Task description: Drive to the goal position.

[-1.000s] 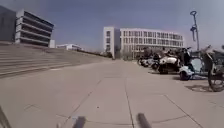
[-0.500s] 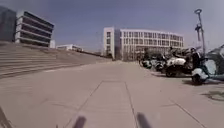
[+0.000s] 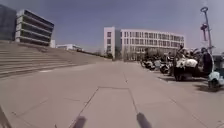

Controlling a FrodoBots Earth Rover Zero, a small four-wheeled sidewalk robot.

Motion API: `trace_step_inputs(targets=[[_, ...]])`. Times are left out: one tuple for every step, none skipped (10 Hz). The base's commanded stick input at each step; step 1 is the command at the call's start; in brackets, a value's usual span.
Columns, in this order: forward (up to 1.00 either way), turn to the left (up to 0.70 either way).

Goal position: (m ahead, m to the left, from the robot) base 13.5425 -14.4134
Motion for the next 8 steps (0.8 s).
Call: trace_step_inputs(targets=[[1.0,0.0],[1.0,0.0],[1.0,0.0],[1.0,0.0],[1.0,0.0],[1.0,0.0],[1.0,0.0],[1.0,0.0]])
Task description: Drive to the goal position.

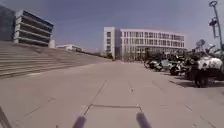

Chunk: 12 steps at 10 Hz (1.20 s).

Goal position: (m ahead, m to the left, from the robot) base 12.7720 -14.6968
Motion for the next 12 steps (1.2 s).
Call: trace_step_inputs(targets=[[1.0,0.0],[1.0,0.0],[1.0,0.0],[1.0,0.0],[1.0,0.0],[1.0,0.0],[1.0,0.0],[1.0,0.0],[1.0,0.0],[1.0,0.0],[1.0,0.0],[1.0,0.0]])
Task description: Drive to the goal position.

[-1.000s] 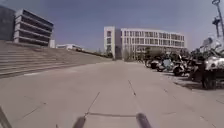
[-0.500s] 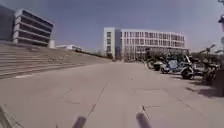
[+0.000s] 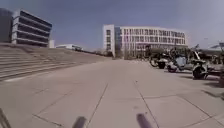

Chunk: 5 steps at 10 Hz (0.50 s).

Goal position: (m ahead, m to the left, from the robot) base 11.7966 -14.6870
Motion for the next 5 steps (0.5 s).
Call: trace_step_inputs(targets=[[1.0,0.0],[1.0,0.0],[1.0,0.0],[1.0,0.0],[1.0,0.0]])
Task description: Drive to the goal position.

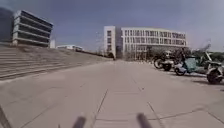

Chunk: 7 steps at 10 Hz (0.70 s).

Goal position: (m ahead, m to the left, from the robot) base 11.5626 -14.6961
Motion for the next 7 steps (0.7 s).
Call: trace_step_inputs(targets=[[1.0,0.0],[1.0,0.0],[1.0,0.0],[1.0,0.0],[1.0,0.0],[1.0,-0.11],[1.0,-0.31]])
